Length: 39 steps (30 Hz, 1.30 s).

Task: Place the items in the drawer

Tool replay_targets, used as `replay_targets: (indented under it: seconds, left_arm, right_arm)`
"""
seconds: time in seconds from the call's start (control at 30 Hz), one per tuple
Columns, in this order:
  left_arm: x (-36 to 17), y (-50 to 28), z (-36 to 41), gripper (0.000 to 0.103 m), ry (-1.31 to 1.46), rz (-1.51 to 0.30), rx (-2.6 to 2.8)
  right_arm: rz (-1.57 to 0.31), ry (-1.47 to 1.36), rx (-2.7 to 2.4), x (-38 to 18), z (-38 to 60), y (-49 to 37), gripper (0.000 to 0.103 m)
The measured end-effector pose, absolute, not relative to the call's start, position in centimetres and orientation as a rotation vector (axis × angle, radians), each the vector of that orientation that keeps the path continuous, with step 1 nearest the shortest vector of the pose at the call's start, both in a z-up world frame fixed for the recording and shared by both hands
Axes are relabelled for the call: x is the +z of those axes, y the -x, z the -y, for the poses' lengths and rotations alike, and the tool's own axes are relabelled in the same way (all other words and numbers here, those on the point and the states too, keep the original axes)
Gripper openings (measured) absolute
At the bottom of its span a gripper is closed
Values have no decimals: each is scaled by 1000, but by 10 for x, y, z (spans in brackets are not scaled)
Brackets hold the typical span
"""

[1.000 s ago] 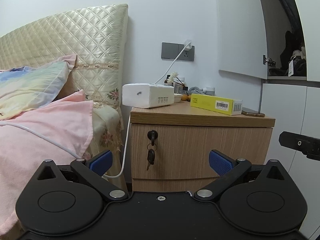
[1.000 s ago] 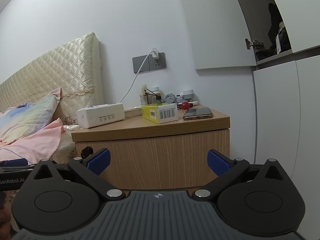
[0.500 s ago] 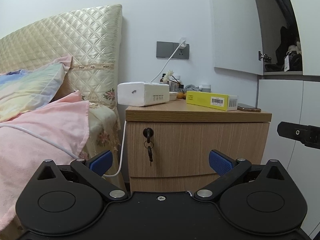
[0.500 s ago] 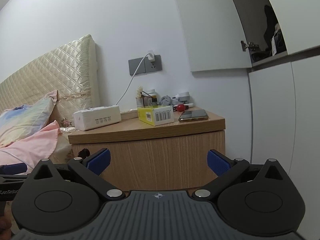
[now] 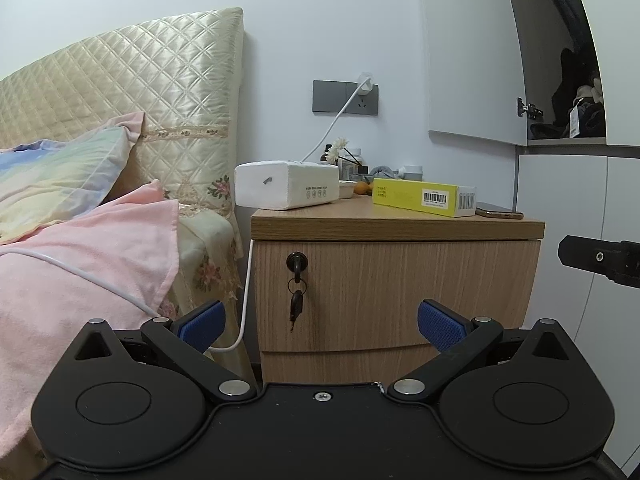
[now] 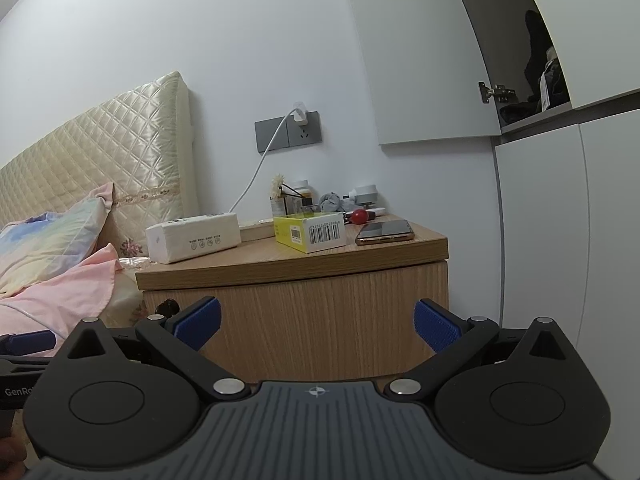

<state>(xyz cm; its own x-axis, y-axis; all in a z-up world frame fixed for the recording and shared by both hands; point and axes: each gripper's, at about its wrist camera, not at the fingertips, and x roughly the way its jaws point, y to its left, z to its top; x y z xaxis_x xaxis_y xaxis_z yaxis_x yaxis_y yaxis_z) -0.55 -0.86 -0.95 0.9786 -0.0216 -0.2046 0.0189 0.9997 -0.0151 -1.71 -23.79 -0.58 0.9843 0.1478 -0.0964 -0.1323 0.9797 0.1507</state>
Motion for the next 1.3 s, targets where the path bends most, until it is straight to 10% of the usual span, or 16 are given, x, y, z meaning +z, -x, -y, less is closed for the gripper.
replay_targets:
  seconds: [1.3]
  left_arm:
    - [-10,8,8,102,2,-217,-23]
  right_arm:
    - [-109,-157,136,-8,240,18,103]
